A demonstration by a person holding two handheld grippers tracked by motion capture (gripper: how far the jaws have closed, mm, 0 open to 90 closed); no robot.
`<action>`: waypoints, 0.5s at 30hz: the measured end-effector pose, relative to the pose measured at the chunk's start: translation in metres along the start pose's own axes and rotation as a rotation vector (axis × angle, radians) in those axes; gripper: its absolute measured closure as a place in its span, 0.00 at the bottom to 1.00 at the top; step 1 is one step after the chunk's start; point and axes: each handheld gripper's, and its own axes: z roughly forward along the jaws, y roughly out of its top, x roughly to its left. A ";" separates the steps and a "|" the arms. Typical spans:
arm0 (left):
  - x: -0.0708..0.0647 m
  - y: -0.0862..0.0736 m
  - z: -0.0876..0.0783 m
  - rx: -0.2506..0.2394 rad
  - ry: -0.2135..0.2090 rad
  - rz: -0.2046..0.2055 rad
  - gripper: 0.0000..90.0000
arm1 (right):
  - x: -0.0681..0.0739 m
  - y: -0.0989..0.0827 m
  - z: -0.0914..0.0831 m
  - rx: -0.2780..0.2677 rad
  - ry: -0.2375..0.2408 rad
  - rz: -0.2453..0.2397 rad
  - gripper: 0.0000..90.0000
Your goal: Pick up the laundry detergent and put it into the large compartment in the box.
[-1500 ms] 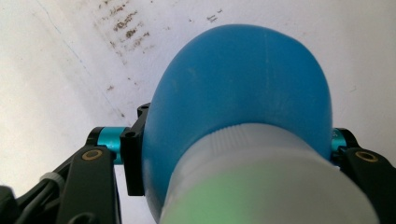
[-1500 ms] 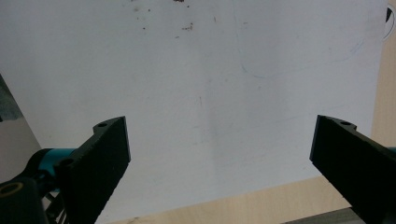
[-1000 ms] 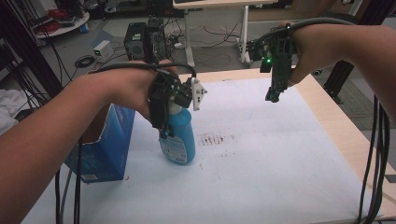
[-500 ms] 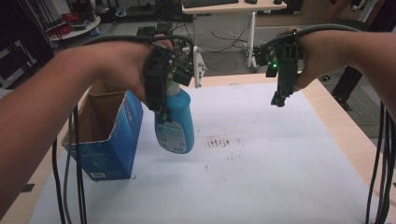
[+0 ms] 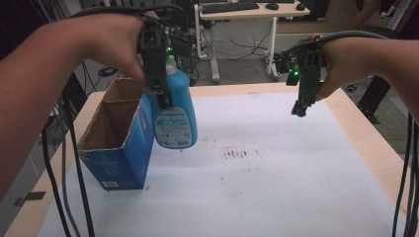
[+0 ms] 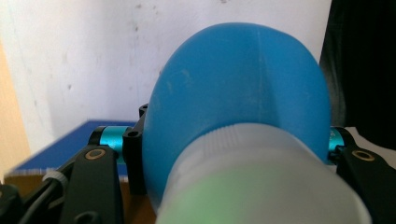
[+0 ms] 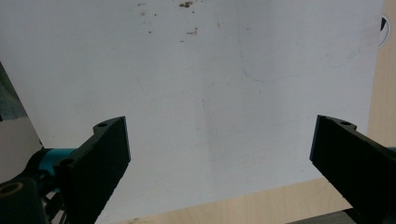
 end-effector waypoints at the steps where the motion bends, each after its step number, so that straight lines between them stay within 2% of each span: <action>1: 0.001 -0.003 -0.004 0.003 -0.005 -0.036 0.42 | -0.001 0.000 0.001 -0.006 -0.001 -0.017 0.05; 3: 0.002 -0.007 -0.010 -0.001 -0.010 -0.085 0.42 | 0.000 0.002 0.001 -0.006 -0.001 -0.006 0.05; 4: 0.004 -0.011 -0.015 0.001 -0.015 -0.131 0.42 | 0.001 0.003 0.001 -0.001 0.002 -0.007 0.05; 10: 0.012 -0.033 -0.037 -0.033 -0.005 -0.318 0.42 | 0.002 0.006 0.002 -0.010 0.001 -0.018 0.05; 13: 0.015 -0.046 -0.046 -0.041 0.003 -0.400 0.42 | 0.001 0.007 0.002 -0.011 0.002 -0.030 0.05; 15: 0.016 -0.054 -0.051 -0.046 0.002 -0.442 0.42 | 0.002 0.008 0.002 -0.005 0.001 -0.022 0.05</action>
